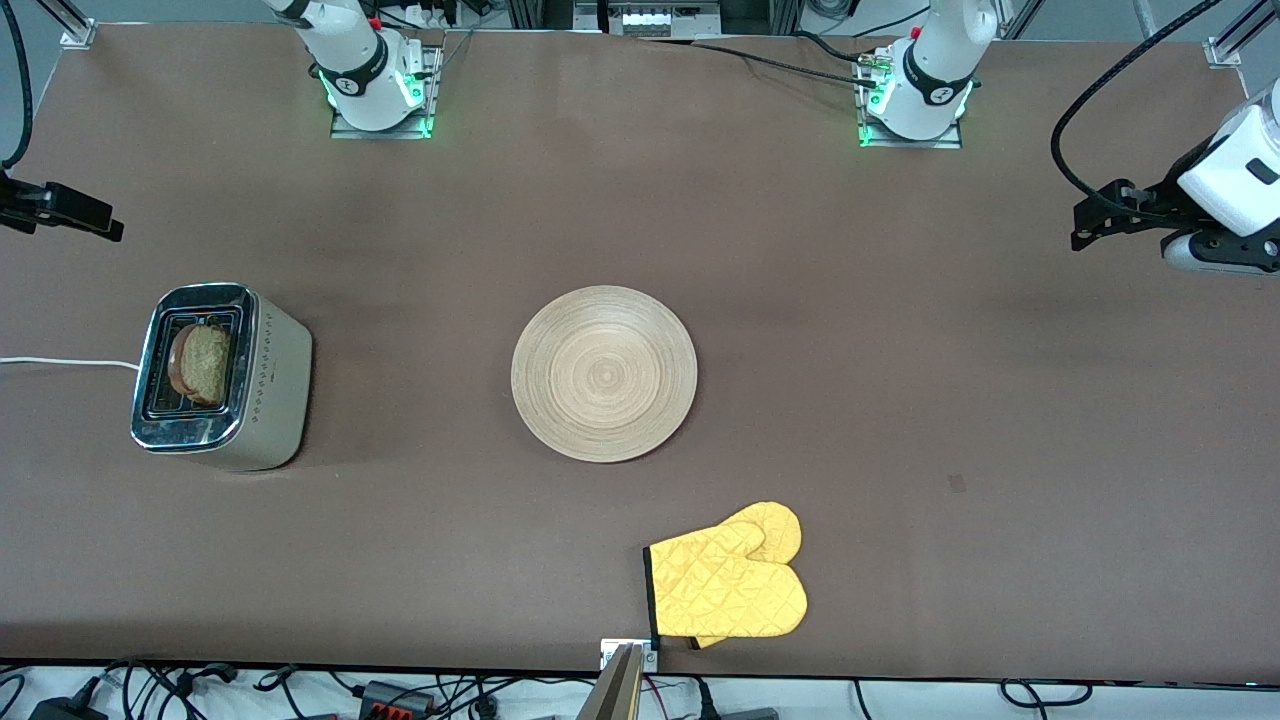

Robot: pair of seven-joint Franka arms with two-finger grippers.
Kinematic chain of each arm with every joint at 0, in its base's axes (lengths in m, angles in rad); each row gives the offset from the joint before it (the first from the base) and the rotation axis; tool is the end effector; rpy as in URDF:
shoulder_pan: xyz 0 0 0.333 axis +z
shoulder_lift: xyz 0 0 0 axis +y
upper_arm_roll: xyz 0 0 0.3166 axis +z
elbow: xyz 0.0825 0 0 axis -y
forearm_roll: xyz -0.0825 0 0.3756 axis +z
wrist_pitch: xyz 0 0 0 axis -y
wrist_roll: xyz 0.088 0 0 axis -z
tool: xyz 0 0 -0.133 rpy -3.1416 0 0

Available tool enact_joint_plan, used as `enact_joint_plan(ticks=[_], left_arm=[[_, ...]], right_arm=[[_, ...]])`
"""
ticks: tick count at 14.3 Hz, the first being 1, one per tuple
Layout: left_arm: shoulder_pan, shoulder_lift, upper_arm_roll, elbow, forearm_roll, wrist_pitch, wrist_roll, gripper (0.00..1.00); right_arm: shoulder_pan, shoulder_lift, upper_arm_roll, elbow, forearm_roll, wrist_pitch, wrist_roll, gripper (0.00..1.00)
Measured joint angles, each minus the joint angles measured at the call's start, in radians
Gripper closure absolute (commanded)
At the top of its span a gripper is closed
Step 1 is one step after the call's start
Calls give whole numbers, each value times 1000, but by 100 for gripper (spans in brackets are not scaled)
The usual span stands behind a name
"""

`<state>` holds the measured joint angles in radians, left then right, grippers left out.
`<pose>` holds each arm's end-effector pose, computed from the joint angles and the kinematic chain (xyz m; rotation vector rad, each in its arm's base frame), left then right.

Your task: Move plate and put bread in toaster

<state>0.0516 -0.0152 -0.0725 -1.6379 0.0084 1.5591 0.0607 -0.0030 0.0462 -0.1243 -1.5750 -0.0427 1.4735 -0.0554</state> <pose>0.5363 -0.0103 0.5754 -3.1292 0.1279 0.1000 0.5387 -0.0736 0.5648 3.0959 -0.1134 -0.2346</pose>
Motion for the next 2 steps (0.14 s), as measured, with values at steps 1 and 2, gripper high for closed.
enact_joint_plan(ticks=[1, 2], left_arm=[[0, 0, 0, 0, 0, 0, 0, 0], [0, 0, 0, 0, 0, 0, 0, 0]], right_arm=[[0, 0, 1, 0, 0, 0, 0, 0], [-1, 0, 1, 1, 0, 0, 0, 0]])
